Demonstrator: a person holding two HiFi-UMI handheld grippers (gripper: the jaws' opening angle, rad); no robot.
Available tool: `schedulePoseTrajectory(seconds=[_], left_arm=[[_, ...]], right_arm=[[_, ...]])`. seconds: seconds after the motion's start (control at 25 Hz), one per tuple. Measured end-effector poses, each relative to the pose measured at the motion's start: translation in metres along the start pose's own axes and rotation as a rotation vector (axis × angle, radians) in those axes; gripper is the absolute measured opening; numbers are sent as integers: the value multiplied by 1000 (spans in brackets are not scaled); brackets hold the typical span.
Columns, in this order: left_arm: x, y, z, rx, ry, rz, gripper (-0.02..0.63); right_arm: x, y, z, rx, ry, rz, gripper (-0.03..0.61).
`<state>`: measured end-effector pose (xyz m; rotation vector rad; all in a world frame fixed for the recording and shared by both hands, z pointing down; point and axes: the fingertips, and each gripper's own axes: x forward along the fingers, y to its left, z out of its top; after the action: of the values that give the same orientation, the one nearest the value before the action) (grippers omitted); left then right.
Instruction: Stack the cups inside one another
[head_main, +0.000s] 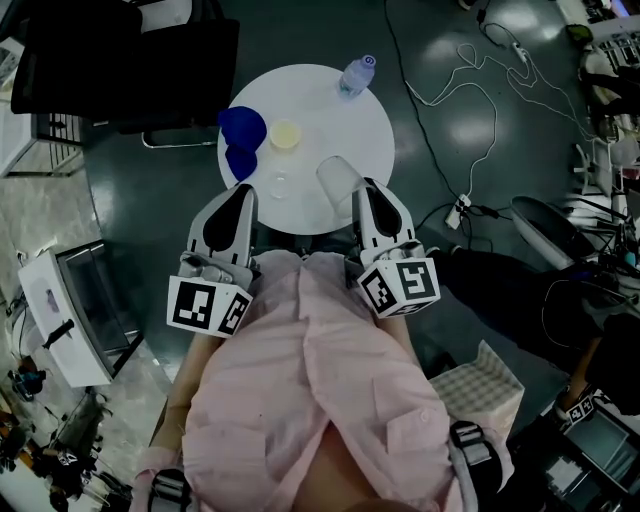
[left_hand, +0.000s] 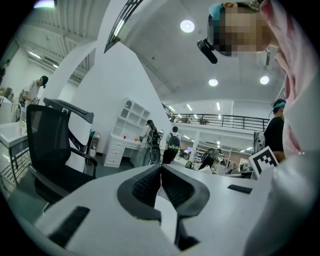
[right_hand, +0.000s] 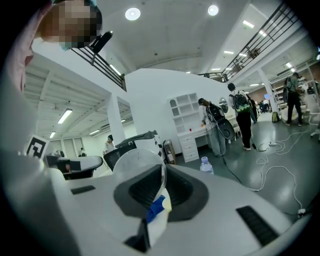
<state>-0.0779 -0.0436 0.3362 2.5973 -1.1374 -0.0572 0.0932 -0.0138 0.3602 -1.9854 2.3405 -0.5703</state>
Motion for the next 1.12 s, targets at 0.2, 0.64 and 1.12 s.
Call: schedulePoseTrajectory(seconds=[0.2,0.64,1.12], left_arm=[[-1,3,0,-1,-2,1,20],[-6,7,4,3,-13,16,19],[-4,8,3,3,-10,9,19]], right_arm=[[3,5,-1,-7,2,13,39],[2,8,0,-10,-4,5,40],[4,7,-2,-6,3,4,40]])
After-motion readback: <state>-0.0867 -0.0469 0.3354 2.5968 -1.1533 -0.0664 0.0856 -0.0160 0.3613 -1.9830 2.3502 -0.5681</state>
